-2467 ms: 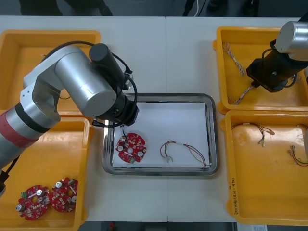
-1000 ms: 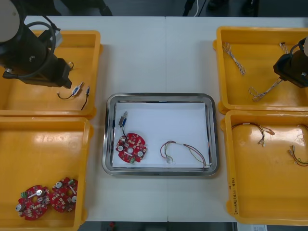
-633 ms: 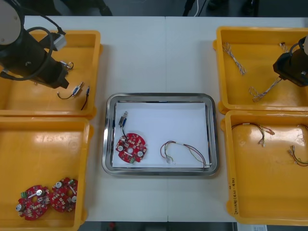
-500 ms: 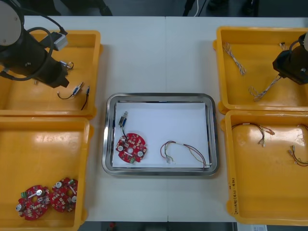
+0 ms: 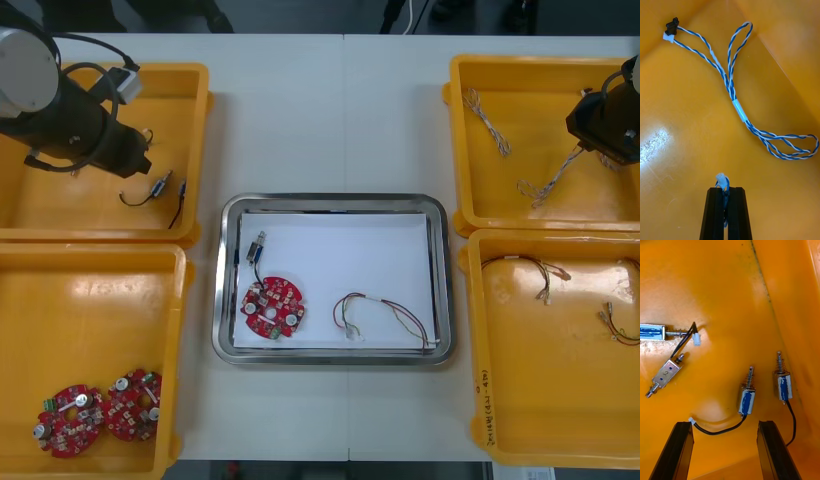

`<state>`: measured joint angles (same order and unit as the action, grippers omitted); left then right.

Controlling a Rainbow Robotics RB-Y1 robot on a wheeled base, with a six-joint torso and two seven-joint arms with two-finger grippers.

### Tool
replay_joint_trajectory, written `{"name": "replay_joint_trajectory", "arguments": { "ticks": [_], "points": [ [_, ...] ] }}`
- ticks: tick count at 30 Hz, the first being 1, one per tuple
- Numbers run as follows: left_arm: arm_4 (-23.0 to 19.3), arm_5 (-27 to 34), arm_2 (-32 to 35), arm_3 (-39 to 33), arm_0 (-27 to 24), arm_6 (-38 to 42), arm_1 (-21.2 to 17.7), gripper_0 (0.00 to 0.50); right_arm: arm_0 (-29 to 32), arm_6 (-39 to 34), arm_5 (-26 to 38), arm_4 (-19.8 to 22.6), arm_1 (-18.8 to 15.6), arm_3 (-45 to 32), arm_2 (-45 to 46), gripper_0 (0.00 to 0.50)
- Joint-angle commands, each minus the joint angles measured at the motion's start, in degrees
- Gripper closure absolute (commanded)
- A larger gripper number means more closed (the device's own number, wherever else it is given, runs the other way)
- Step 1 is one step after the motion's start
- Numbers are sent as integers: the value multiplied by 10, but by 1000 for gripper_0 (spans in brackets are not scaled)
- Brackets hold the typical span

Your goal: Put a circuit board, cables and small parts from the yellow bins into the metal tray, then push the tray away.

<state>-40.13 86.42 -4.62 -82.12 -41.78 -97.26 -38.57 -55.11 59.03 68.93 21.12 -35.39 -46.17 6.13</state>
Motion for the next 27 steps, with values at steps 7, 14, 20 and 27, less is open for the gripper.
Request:
{"name": "replay_joint_trajectory", "arguments": {
  "ticks": [7, 14, 20, 27],
  "points": [
    [9, -49, -61, 22, -29, -59, -18, 0, -28, 21, -5, -5, -14, -6, 14, 0],
    [17, -56, -91, 26, -28, -52, -18, 0, -38, 31, 27, -12, -19, -6, 35, 0],
    [18, -71, -118, 30, -28, -42, -18, 0, -34, 42, 88, -8, -12, -31, 44, 0],
    [20, -95, -143, 44, -28, -37, -18, 0, -9, 63, 140, -16, 7, -89, 54, 0]
  ]
}}
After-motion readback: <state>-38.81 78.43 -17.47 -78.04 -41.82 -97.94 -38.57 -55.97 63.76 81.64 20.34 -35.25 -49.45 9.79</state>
